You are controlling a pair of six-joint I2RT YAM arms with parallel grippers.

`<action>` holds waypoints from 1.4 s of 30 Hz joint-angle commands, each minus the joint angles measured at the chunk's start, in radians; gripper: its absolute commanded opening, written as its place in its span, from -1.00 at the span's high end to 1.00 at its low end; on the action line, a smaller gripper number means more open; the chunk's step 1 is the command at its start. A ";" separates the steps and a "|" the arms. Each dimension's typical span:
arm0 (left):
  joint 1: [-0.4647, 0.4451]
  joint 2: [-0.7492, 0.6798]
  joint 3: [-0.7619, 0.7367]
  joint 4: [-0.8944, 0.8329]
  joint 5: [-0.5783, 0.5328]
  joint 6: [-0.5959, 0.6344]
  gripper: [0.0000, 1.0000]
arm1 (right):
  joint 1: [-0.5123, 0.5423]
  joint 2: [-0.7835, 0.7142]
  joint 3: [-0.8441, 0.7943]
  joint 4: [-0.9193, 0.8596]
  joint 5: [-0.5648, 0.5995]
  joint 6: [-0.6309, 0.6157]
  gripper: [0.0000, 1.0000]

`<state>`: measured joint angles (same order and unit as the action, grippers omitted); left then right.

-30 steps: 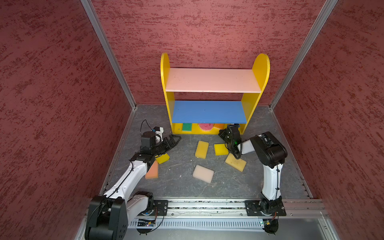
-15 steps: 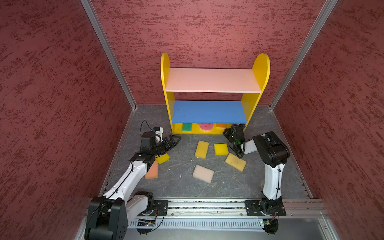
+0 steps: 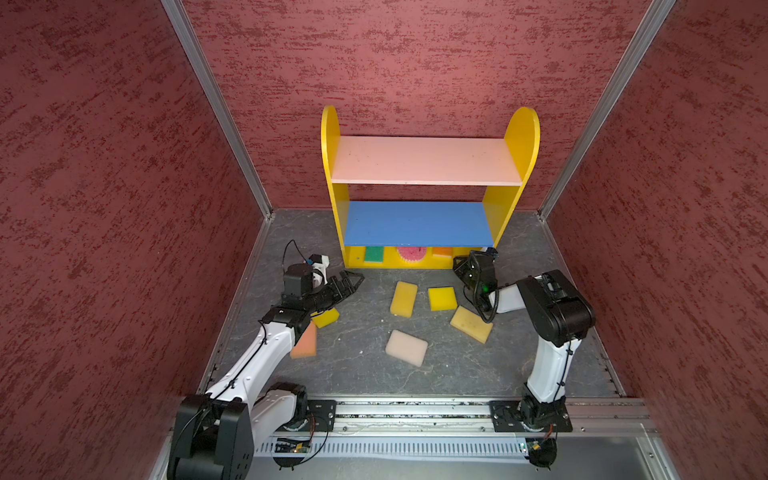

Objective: Place and organize the cleaning sponges onto the shelf

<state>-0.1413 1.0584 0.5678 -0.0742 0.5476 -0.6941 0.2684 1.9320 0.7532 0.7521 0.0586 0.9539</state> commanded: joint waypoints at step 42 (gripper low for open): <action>-0.016 0.010 -0.029 0.019 -0.011 0.017 -0.96 | 0.012 0.217 0.169 0.141 -0.004 0.126 1.00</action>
<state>-0.1528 1.0744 0.5476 -0.0662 0.5404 -0.6907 0.2790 2.1590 0.9272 0.9176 0.0551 1.0657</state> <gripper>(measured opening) 0.982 0.042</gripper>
